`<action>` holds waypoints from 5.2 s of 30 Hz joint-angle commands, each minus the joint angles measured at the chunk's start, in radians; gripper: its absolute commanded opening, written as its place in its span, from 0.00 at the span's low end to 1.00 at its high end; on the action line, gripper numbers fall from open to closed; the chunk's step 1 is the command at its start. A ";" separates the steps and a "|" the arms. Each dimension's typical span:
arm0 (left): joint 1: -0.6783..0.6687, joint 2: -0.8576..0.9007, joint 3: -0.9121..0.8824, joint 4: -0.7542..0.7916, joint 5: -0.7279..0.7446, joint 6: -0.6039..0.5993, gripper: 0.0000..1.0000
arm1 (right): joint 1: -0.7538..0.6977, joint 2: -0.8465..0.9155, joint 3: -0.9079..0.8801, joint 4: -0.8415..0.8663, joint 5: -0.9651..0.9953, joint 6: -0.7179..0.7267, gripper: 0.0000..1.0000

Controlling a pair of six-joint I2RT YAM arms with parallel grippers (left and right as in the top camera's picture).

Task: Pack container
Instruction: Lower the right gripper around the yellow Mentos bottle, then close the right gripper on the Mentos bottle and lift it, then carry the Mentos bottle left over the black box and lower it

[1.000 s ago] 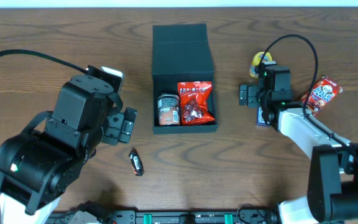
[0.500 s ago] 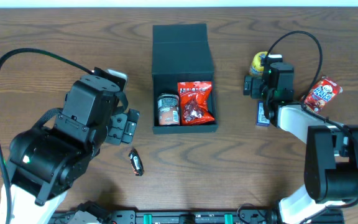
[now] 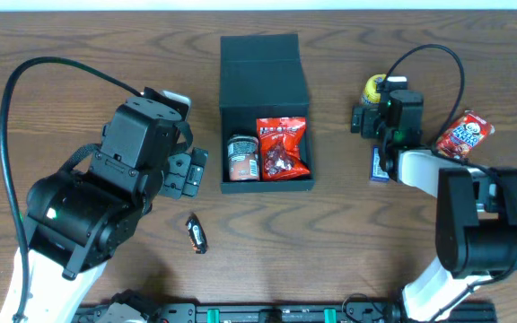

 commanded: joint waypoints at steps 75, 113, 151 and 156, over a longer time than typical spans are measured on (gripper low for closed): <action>0.002 0.002 -0.005 -0.022 0.018 0.027 0.95 | 0.064 -0.395 0.035 -0.453 -0.101 0.110 0.99; 0.002 0.002 -0.005 0.000 -0.005 0.031 0.95 | -0.031 0.159 0.123 0.145 -0.025 0.080 0.99; 0.002 0.002 -0.005 -0.010 -0.005 0.038 0.95 | -0.035 0.159 0.137 0.127 0.038 0.132 0.27; 0.002 0.002 -0.005 -0.019 -0.009 0.039 0.95 | -0.034 0.159 0.137 0.119 0.038 0.132 0.07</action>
